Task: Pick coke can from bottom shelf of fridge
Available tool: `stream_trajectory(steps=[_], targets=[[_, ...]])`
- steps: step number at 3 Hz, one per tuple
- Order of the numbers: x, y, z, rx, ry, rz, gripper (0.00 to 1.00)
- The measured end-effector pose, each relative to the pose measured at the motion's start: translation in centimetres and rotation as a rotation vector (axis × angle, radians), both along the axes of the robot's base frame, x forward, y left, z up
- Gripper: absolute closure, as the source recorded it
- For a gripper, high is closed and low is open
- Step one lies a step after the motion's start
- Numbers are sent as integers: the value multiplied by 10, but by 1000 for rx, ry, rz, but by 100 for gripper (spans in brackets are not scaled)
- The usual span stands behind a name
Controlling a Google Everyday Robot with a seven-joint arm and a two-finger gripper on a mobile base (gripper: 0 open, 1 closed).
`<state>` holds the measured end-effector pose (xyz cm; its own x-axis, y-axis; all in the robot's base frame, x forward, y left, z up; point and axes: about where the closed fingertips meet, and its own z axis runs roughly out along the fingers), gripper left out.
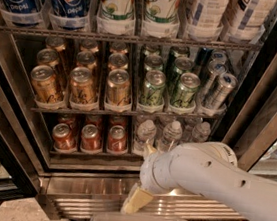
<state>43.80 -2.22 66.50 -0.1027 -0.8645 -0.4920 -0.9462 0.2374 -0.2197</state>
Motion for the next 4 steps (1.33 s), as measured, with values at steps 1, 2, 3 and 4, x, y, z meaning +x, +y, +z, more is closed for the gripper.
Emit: stream_trajectory(steps=[1,2,3,4], targets=[[6,2,3,11,-22,-7,0],[4,3,3,13,-28,-15,0],[-17,13,-31,75,13,-64,0],[-25,20,-63,136,6,-128,0]])
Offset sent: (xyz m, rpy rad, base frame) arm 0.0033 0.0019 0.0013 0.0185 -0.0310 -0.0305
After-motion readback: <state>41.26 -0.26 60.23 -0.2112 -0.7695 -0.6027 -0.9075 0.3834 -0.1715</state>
